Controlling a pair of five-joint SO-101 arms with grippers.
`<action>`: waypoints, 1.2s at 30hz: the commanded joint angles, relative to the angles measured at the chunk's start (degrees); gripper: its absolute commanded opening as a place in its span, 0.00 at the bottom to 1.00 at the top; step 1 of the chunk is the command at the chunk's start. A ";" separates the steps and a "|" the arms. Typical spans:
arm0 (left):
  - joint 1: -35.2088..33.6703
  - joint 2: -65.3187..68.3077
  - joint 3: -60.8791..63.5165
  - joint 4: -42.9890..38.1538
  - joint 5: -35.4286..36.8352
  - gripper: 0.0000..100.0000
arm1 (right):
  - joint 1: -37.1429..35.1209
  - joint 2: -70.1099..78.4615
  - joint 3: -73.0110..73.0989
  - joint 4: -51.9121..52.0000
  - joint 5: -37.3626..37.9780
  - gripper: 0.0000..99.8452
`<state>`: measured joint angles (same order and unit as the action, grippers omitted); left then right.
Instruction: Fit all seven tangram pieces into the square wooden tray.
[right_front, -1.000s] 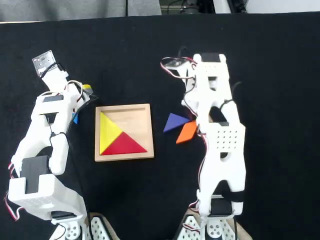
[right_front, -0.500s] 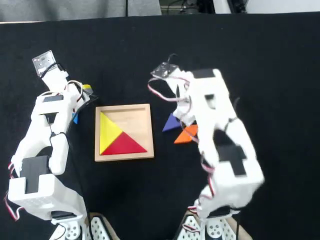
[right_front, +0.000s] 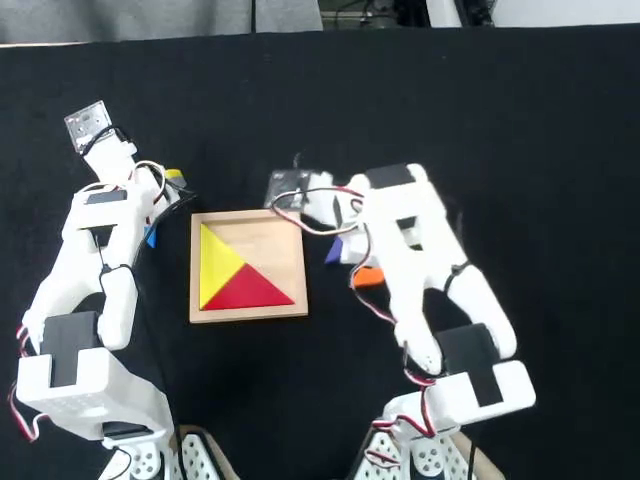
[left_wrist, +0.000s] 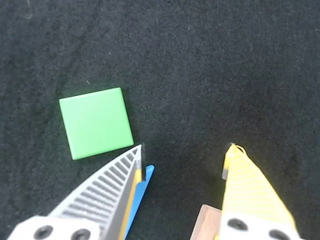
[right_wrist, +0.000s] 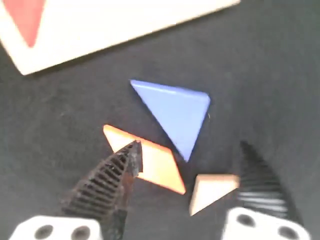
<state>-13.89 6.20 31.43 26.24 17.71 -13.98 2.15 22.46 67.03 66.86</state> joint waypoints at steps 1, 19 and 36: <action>-0.57 -0.26 -1.71 -0.88 0.53 0.26 | -1.85 2.24 -2.24 -1.32 2.11 0.39; -0.66 -0.18 -1.80 -0.88 0.53 0.26 | -1.76 15.69 -11.03 -1.14 5.89 0.30; -0.66 -0.18 -1.80 -0.88 0.53 0.26 | 0.88 15.78 -10.95 -2.02 13.27 0.30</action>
<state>-13.89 6.37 31.43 26.24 17.71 -15.30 17.98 15.08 65.98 77.93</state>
